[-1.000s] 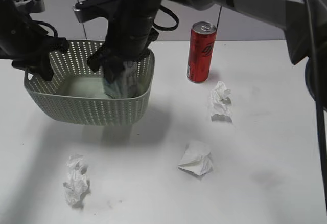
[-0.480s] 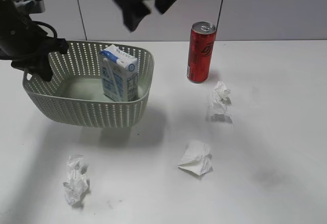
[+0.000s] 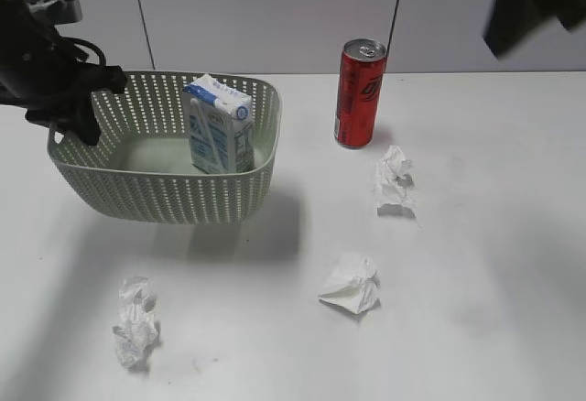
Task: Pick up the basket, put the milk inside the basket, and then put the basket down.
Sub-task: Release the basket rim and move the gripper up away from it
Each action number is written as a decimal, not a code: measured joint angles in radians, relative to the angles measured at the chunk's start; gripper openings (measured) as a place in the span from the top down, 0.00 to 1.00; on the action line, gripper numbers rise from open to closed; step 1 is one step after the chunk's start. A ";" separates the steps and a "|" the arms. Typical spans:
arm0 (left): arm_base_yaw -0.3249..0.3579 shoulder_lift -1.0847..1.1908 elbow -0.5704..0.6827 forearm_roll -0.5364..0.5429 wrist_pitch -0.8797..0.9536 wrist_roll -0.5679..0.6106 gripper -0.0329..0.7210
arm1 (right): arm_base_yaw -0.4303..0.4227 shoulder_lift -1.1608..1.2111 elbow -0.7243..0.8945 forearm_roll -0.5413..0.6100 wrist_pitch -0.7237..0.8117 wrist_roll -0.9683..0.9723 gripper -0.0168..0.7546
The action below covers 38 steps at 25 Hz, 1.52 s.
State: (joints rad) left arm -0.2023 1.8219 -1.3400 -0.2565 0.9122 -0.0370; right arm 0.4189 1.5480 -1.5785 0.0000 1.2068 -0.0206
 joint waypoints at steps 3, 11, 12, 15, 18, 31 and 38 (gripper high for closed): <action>0.000 0.000 0.000 -0.001 -0.001 0.000 0.98 | -0.042 -0.148 0.294 0.000 -0.015 0.007 0.21; 0.000 0.000 0.000 -0.020 -0.006 0.001 0.98 | -0.048 -0.596 0.868 0.000 -0.150 0.039 0.21; 0.000 0.000 0.000 -0.020 -0.006 0.001 0.98 | -0.048 -0.658 0.912 0.000 -0.158 0.039 0.21; 0.000 0.000 0.000 -0.020 -0.007 0.001 0.98 | -0.048 -0.825 1.008 0.011 -0.201 0.021 0.21; 0.000 0.000 0.000 -0.021 -0.007 0.001 0.98 | -0.048 -0.957 1.041 0.025 -0.222 -0.010 0.21; 0.000 0.000 0.000 -0.026 0.001 0.001 0.98 | -0.048 -1.051 1.070 0.076 -0.175 -0.021 0.21; 0.000 0.000 0.000 -0.027 0.002 0.001 0.98 | -0.048 -1.059 1.070 0.076 -0.173 -0.021 0.21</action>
State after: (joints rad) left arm -0.2023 1.8219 -1.3400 -0.2836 0.9144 -0.0362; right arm 0.3713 0.4887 -0.5087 0.0761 1.0342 -0.0418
